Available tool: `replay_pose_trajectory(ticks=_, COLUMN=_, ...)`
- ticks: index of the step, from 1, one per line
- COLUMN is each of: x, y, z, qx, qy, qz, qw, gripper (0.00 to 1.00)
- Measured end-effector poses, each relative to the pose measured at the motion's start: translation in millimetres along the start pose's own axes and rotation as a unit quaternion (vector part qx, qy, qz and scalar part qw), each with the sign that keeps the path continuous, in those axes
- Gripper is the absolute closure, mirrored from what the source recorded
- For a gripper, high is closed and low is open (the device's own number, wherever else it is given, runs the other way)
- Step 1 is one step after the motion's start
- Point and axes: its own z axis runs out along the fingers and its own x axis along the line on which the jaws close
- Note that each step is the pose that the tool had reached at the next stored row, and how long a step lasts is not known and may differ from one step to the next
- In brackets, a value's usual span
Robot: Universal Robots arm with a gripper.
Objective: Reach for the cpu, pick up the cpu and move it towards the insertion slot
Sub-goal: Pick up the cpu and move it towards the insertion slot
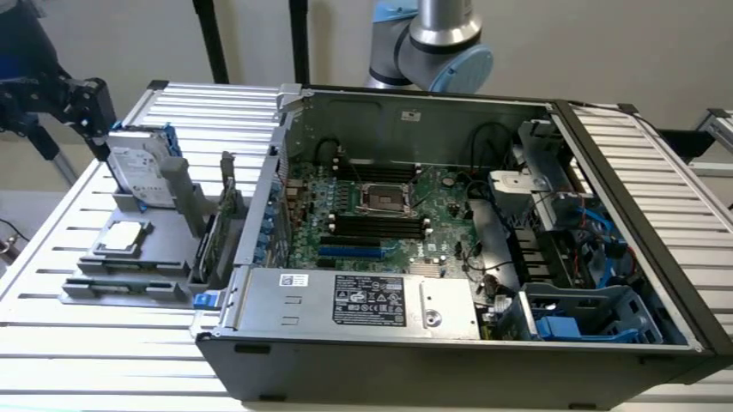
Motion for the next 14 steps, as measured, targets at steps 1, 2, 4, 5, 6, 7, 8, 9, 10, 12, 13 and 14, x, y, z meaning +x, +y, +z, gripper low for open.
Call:
replay_pose_trajectory(ticks=1, x=0.0, y=-0.1, z=1.8, qx=0.0, qy=0.0, qz=0.0, qw=1.0, gripper=0.33)
replay_pose_trajectory(ticks=2, x=0.0, y=-0.3, z=3.6, qx=0.0, qy=0.0, qz=0.0, qw=1.0, gripper=0.33)
replay_pose_trajectory(ticks=4, x=0.0, y=-0.6, z=7.2, qx=0.0, qy=-0.0001, qz=0.0, qw=1.0, gripper=0.33)
replay_pose_trajectory(ticks=5, x=0.0, y=-0.9, z=9.0, qx=0.0, qy=0.0, qz=0.0, qw=1.0, gripper=0.33)
replay_pose_trajectory(ticks=6, x=0.0, y=-1.3, z=10.9, qx=0.0, qy=0.0, qz=0.0, qw=1.0, gripper=0.33)
replay_pose_trajectory(ticks=7, x=0.1, y=-1.6, z=12.7, qx=0.0, qy=0.0, qz=0.0, qw=1.0, gripper=0.33)
replay_pose_trajectory(ticks=8, x=0.1, y=-2.1, z=14.5, qx=0.0, qy=0.0, qz=0.0, qw=1.0, gripper=0.33)
replay_pose_trajectory(ticks=9, x=0.1, y=-2.7, z=16.3, qx=0.0, qy=0.0, qz=0.0, qw=1.0, gripper=0.33)
replay_pose_trajectory(ticks=10, x=0.1, y=-3.2, z=18.1, qx=0.0, qy=0.0, qz=0.0, qw=1.0, gripper=0.33)
replay_pose_trajectory(ticks=12, x=0.1, y=-4.4, z=21.7, qx=0.0, qy=0.0, qz=0.0, qw=1.0, gripper=0.33)
replay_pose_trajectory(ticks=13, x=0.2, y=-5.0, z=23.4, qx=0.0, qy=0.0, qz=0.0, qw=1.0, gripper=0.33)
replay_pose_trajectory(ticks=14, x=0.2, y=-5.6, z=25.2, qx=0.0, qy=0.0, qz=0.0, qw=1.0, gripper=0.33)
